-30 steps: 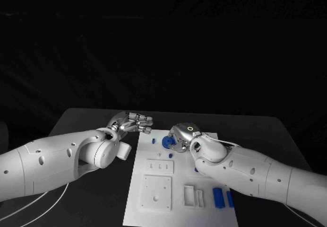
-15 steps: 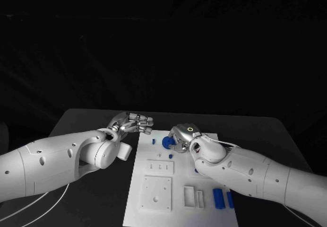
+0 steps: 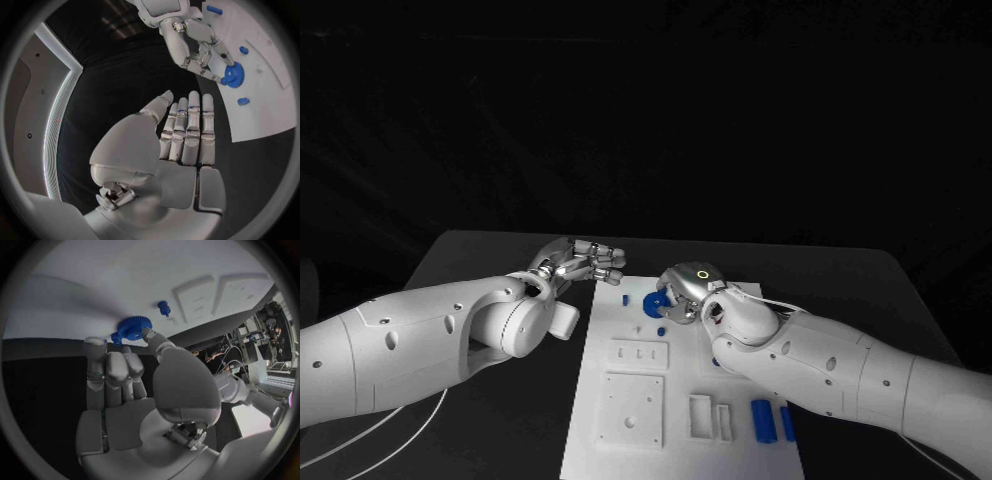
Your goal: Assemble the parts on the task board
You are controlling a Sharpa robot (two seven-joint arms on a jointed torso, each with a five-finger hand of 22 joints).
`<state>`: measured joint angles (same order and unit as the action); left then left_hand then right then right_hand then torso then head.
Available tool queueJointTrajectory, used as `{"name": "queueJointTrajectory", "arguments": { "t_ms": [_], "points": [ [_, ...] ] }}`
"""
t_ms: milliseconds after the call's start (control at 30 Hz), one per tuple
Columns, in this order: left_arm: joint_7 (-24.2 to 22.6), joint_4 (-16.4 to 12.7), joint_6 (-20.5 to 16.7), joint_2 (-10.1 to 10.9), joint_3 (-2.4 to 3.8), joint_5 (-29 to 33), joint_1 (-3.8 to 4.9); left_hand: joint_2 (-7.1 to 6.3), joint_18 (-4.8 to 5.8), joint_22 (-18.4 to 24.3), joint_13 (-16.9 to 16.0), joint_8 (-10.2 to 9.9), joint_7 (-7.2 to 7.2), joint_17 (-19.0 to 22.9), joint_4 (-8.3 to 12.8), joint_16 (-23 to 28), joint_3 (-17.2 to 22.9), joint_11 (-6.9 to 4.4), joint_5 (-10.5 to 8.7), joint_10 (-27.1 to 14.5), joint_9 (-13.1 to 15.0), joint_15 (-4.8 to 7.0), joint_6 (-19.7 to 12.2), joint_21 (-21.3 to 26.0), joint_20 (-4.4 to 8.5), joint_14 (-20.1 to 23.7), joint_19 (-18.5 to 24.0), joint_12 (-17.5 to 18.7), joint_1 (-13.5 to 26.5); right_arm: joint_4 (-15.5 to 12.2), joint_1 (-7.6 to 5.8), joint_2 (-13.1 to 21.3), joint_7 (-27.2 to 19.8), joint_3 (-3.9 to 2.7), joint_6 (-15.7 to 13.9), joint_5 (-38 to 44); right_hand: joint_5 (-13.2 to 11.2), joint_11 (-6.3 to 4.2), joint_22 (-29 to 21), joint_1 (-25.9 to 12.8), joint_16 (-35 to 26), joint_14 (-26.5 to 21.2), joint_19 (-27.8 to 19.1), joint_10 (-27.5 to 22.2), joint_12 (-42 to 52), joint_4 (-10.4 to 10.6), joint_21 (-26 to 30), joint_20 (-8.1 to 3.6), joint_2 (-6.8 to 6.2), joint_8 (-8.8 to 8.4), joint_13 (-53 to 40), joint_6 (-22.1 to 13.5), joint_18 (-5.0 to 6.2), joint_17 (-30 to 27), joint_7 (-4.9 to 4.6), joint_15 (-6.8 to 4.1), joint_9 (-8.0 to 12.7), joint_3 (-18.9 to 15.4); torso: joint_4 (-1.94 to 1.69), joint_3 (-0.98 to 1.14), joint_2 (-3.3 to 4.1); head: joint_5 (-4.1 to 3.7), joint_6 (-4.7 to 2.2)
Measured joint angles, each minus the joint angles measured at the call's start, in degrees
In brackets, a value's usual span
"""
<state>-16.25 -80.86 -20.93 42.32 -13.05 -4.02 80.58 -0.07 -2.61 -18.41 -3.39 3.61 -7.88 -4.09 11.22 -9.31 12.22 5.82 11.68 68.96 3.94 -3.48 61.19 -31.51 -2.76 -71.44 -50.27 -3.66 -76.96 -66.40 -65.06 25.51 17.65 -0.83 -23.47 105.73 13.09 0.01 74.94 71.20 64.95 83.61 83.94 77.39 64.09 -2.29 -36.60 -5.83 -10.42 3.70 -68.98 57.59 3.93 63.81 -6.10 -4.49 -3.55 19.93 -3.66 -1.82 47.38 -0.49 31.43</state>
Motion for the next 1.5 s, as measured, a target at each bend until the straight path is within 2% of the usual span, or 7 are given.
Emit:
{"name": "queueJointTrajectory", "arguments": {
  "t_ms": [267, 533, 700, 933, 1167, 1333, 1500],
  "points": [
    [0.0, 0.1, 0.02, 0.06, 0.0, 0.0, 0.0, 0.0, 0.0, 0.06, 0.0, 0.0, 0.0, 0.0, 0.0, 0.0, 0.0, 0.0, 0.0, 0.0, 0.0, 0.0, 0.0, 0.0, 0.0, 0.0, 0.0, 0.0, 0.0, -2.88, 0.01, 2.64, -0.55, -0.06, -2.01, -1.43, 1.56, 0.0, 0.0, 0.0, -0.53, 0.0, 0.0, 0.0, 0.0, 0.32, 0.62, 0.0, 0.0, 0.0, 0.18, 1.4, -0.01, -0.36, 0.04, 0.0, 0.0, 0.01, 0.02, 0.01, -0.02, 0.13, -0.09],
    [-0.04, 0.2, 0.07, 0.77, 0.0, 0.0, -0.01, 0.0, 0.0, 0.06, 0.0, 0.0, 0.0, 0.0, 0.0, 0.0, 0.0, 0.0, 0.0, 0.0, 0.0, 0.0, 0.0, 0.0, 0.0, 0.0, 0.0, 0.0, 0.0, -7.96, -0.02, 9.84, -5.15, -3.44, -4.93, -8.01, 2.53, 0.0, -0.01, -0.16, -0.9, 0.0, 0.0, 0.0, 0.0, -0.07, 1.25, 0.0, -0.16, 0.0, 0.26, 2.24, 0.0, -0.73, 0.17, 0.0, -0.01, -1.2, 0.49, 0.18, -0.19, 0.12, -0.49],
    [-0.07, 0.34, 0.13, 0.99, 0.0, 0.0, -0.01, 0.0, 0.0, 0.11, 0.0, 0.0, 0.0, 0.0, 0.0, 0.0, 0.0, 0.0, 0.0, 0.0, 0.0, 0.0, 0.0, 0.0, 0.0, 0.0, 0.0, 0.0, 0.0, -8.5, -0.12, 14.15, -10.31, -5.24, -4.69, -14.21, 6.69, -0.01, -0.01, 0.66, -0.89, 0.0, 0.0, -0.42, 0.0, -2.18, 1.5, 0.0, 2.1, 0.0, 0.26, 2.24, -0.01, -0.72, 0.17, 0.0, -0.01, -5.8, 1.01, 0.4, -0.41, -0.09, -0.6],
    [-0.1, 0.54, 0.36, 1.15, 0.0, 0.0, -0.01, 0.0, -0.01, 0.11, 0.0, 0.0, 0.0, 0.0, 0.0, 0.0, 0.0, 0.0, 0.0, 0.0, 0.0, 0.0, 0.0, 0.0, 0.0, 0.0, 0.0, 0.0, 0.0, -6.04, -0.11, 17.36, -17.15, -5.99, -2.63, -21.17, 8.64, 0.19, -0.01, 0.71, -0.89, 0.0, 0.0, -0.62, 0.0, -3.85, 1.5, 0.0, 2.63, 0.0, 0.47, 2.24, 0.0, -0.53, 0.17, 0.0, -0.01, -7.47, 1.87, 0.99, -0.62, -0.81, -0.58],
    [-0.11, 0.61, 0.61, 1.25, 0.0, -0.01, 0.0, 0.0, 0.0, 0.11, 0.0, 0.0, 0.0, 0.0, 0.0, 0.0, 0.0, 0.0, 0.0, 0.0, 0.0, 0.0, 0.0, 0.0, 0.0, 0.0, 0.0, 0.0, 0.0, -1.48, -0.09, 18.43, -21.13, -6.14, -0.35, -24.2, 10.08, 0.06, -0.02, 0.9, -1.1, 0.0, 0.0, -0.89, 0.0, -5.56, 1.5, 0.0, 2.88, 0.0, 0.58, 2.24, -0.01, -0.44, 0.17, 0.0, -0.01, -7.38, 2.31, 1.53, -0.66, -1.51, -0.39],
    [-0.11, 0.65, 0.74, 1.38, -0.01, -0.01, 0.0, 0.0, 0.0, 0.11, 0.0, 0.0, 0.0, 0.0, 0.0, 0.0, 0.0, 0.0, 0.0, 0.0, 0.0, 0.0, 0.0, 0.0, 0.0, 0.0, 0.0, 0.0, 0.0, 1.62, -0.07, 18.14, -22.79, -6.16, 1.35, -25.2, 10.66, 0.2, -0.02, 0.79, -1.11, -0.19, 0.0, -1.03, -0.22, -6.84, 1.5, 0.0, 3.0, 0.0, 0.73, 2.04, 0.0, -0.41, -0.02, 0.19, -0.02, -8.24, 2.38, 1.61, -0.64, -1.99, -0.29],
    [-0.11, 0.69, 0.84, 1.4, -0.02, -0.01, -0.01, 0.0, 0.0, 0.11, 0.0, 0.0, 0.0, 0.0, 0.0, 0.0, 0.0, 0.0, 0.0, 0.0, 0.0, 0.0, 0.0, 0.0, 0.0, 0.0, 0.0, 0.0, 0.0, 4.08, 0.22, 17.27, -24.09, -6.18, 3.12, -25.75, 9.09, 0.5, -0.02, 1.6, -1.72, -0.46, -0.39, -1.75, -0.77, -6.67, 2.18, 0.39, 4.22, 0.0, 1.11, -1.09, 0.0, -0.61, -0.57, 0.46, -0.02, -13.15, 2.33, 1.59, -0.6, -2.35, -0.06]
  ]
}}
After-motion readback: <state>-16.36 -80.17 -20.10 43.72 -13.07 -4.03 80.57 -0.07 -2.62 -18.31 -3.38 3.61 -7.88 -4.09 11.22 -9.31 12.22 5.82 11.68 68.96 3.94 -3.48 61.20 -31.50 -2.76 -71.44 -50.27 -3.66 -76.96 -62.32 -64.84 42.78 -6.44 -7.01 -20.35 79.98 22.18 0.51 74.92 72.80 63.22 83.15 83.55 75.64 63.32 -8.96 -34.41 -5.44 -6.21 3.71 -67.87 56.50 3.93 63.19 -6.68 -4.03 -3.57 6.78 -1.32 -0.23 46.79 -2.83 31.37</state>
